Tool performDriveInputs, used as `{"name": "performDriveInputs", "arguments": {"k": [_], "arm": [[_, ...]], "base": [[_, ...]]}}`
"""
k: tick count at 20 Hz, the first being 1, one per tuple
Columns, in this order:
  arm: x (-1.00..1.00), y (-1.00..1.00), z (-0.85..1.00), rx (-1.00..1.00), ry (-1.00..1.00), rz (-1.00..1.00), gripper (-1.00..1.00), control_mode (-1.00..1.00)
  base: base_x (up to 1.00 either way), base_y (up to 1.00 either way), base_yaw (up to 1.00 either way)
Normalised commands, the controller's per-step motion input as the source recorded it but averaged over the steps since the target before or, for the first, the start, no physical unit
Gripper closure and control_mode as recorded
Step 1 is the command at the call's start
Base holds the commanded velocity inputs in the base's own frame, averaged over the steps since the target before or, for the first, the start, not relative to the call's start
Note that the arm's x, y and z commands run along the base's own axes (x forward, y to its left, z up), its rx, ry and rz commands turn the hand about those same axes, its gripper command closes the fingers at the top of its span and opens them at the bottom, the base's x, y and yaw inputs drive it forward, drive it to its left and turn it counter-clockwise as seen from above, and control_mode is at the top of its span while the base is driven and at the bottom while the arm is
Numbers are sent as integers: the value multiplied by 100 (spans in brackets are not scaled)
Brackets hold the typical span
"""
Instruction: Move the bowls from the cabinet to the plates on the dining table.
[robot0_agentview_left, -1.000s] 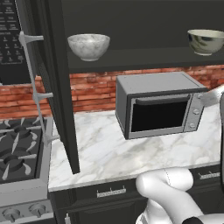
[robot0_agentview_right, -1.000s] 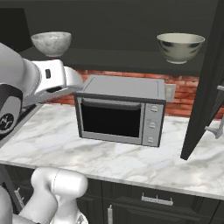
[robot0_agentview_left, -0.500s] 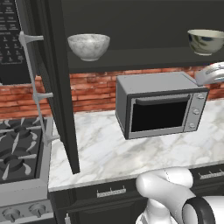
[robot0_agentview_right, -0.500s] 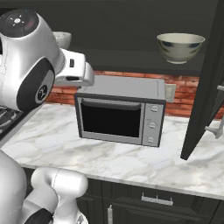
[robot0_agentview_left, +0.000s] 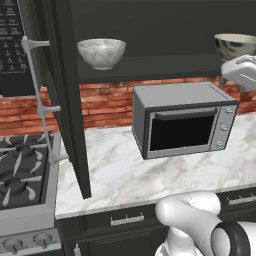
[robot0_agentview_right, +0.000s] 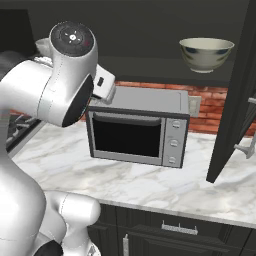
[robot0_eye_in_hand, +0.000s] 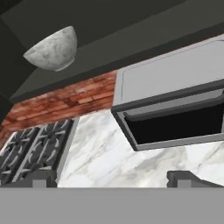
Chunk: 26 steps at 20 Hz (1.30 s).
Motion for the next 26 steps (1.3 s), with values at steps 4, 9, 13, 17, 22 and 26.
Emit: {"name": "performDriveInputs", "arguments": {"k": [4,9,13,17,22,26], "arm": [[-10,11,-5,7,-1,-5,-100,-100],[-6,17,0,-1,0,-3,-100,-100],[23,30,13,-3,2,-8,-100,-100],[16,20,41,0,5,-7,-100,-100],[12,12,24,3,2,-5,-100,-100],[28,10,1,8,0,-3,-100,-100]], "base": [[0,0,0],[0,0,0],[0,0,0],[0,0,0],[0,0,0],[0,0,0]]}}
